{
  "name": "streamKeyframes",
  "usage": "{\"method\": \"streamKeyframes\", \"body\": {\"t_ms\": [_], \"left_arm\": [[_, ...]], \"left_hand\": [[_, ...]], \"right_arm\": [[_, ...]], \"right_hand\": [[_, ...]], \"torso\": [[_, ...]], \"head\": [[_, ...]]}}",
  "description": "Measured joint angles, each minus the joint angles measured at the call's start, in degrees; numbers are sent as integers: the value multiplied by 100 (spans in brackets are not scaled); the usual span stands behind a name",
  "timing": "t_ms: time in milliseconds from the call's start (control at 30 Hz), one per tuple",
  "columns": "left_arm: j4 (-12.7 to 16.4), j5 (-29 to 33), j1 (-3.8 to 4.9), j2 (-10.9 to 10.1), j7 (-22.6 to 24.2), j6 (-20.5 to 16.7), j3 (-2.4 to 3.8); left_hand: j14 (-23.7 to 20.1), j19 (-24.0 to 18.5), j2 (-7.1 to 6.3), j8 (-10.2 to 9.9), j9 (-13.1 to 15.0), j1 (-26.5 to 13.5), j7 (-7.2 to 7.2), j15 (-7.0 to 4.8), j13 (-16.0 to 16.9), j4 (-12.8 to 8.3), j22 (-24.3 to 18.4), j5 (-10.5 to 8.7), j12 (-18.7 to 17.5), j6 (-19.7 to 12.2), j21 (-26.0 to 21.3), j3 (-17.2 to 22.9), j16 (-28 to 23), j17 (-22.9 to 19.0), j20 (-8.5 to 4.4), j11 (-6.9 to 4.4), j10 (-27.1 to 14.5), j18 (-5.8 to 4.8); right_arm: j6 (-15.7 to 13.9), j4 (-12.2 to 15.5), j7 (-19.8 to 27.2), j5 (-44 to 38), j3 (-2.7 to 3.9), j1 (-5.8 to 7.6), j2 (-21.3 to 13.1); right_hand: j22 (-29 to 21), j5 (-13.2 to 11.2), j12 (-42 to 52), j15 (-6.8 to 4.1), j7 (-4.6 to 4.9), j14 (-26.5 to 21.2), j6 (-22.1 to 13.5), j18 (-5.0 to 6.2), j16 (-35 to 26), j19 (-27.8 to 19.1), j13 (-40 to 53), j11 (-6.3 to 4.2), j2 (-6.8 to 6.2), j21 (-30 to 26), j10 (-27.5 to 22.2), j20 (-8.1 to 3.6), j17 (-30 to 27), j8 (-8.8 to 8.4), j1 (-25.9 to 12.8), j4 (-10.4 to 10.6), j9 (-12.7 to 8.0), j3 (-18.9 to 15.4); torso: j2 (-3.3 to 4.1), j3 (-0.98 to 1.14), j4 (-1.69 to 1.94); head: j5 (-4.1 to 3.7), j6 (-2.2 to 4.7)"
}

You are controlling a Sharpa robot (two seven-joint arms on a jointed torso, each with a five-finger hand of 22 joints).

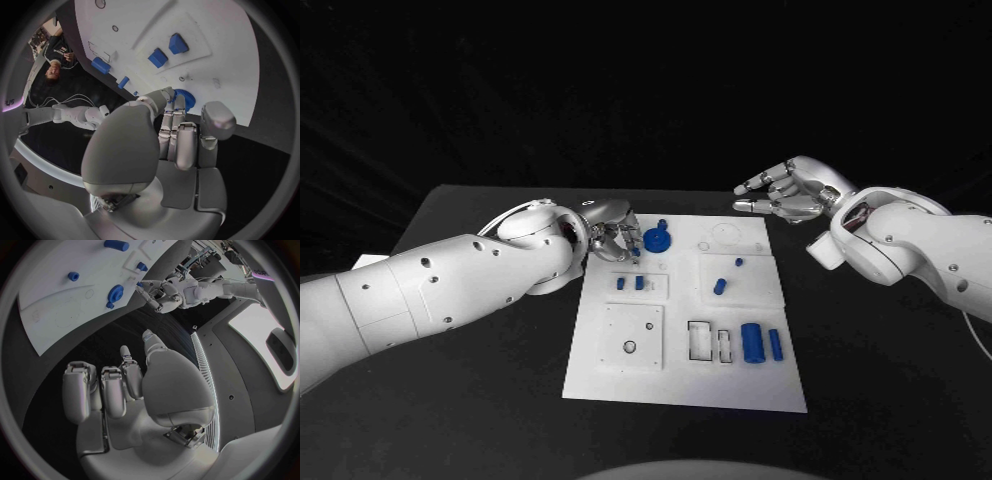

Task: Assemble the parts on the task board

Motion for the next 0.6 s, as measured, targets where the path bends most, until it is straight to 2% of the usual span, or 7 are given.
{"method": "streamKeyframes", "body": {"t_ms": [600], "left_arm": [[-159,102,-15,64,-127,122,-9]], "left_hand": [[0,0,1,-10,-4,-59,0,0,-1,-15,-1,0,-37,-1,0,14,21,-9,0,0,0,1]], "right_arm": [[7,-2,4,-2,0,-7,4]], "right_hand": [[0,0,0,0,0,0,0,-1,0,0,0,0,0,0,0,0,-1,0,0,0,-1,0]], "torso": [[3,-3,-5]], "head": [[26,-49]]}}
